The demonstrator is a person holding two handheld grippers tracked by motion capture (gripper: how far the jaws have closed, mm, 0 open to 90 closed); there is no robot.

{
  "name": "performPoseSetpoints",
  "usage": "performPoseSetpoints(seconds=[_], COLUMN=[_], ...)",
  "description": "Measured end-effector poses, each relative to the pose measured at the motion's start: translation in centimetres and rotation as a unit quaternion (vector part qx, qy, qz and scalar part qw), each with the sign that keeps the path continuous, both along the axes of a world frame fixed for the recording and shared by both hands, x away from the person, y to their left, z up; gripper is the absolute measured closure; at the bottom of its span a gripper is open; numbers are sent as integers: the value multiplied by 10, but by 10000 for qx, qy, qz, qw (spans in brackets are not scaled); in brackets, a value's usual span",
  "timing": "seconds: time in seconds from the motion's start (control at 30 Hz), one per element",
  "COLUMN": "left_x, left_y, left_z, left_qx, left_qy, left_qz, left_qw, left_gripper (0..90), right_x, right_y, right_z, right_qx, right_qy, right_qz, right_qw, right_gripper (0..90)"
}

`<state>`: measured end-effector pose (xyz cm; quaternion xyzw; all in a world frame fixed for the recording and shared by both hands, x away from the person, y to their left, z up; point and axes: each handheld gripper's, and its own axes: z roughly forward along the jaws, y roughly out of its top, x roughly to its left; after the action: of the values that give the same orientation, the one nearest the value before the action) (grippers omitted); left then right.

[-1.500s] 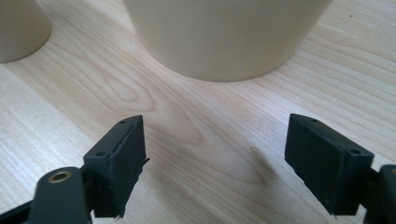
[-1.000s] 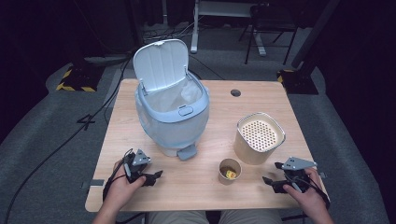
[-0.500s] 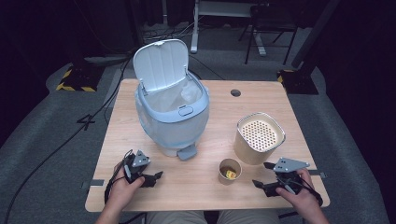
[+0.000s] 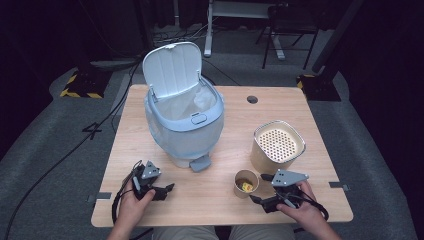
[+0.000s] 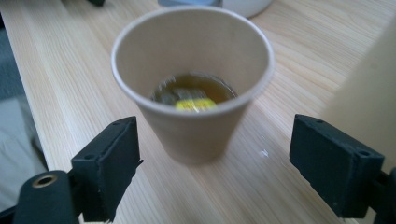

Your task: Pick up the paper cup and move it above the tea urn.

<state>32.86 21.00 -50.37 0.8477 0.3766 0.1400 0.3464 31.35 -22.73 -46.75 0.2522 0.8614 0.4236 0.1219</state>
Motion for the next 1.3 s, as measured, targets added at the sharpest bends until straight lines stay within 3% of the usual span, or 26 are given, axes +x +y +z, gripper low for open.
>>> performPoseSetpoints(seconds=[0.1,0.23,0.3,0.53,0.57,0.7,1.0,1.3], left_x=[0,0,0,0,0,0,0,1], left_y=[0,0,0,0,0,0,0,0], left_z=[0,0,0,0,0,0,0,0], left_qx=[4,-1,0,-2,-3,-3,0,29], left_qy=[-5,0,0,3,2,2,1,-20], left_qz=[10,1,0,-3,-2,-1,-1,-18], left_qw=[10000,10000,10000,10000,10000,10000,10000,10000], left_gripper=[188,188,188,188,188,188,187,187], right_x=[1,3,4,5,5,4,4,2], right_y=[10,21,25,35,35,35,32,15], right_z=[-4,-12,-19,-30,-31,-32,-28,-10], right_qx=[89,-5,118,207,256,294,302,507], right_qy=[33,-3,55,-186,-217,-356,-425,-335], right_qz=[12,4,-59,-259,-263,-196,-143,-92], right_qw=[10000,10000,9999,9993,9991,9987,9985,9981], right_gripper=[167,168,173,218,258,281,297,299])
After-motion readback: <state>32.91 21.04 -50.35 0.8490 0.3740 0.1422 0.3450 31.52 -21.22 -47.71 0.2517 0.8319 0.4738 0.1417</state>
